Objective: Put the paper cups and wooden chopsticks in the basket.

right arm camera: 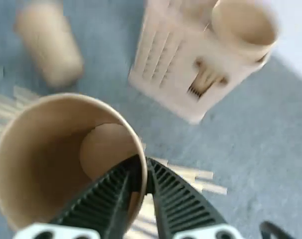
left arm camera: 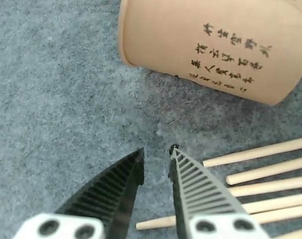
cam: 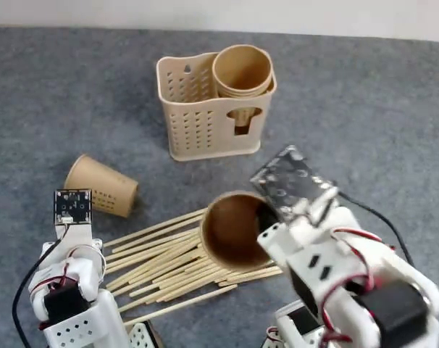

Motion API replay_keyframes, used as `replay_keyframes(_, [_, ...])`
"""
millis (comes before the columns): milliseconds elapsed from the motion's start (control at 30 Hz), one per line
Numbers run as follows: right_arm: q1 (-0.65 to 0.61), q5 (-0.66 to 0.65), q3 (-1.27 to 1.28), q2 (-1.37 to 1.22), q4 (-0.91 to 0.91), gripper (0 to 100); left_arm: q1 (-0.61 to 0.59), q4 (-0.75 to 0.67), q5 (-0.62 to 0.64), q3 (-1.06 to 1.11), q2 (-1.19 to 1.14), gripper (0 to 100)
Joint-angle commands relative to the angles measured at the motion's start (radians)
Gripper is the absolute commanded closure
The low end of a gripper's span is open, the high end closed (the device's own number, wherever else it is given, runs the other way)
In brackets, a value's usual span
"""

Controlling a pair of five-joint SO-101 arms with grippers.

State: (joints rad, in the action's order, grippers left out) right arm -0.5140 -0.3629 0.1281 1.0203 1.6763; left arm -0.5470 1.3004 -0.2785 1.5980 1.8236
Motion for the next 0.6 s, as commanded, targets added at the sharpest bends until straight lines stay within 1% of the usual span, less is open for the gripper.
replay_keyframes(0, [0.008,0.084,-0.084,0.004,-0.111,99.3,-0.008,-0.026,-0.005,-0.010,0.015,90])
replay_keyframes(300, [0.008,0.101,-0.074,0.004,-0.444,99.3,-0.004,-0.025,-0.005,-0.010,0.015,90])
replay_keyframes(567, [0.013,0.101,-0.050,-0.125,-0.633,99.3,-0.004,-0.025,-0.005,-0.010,0.015,90])
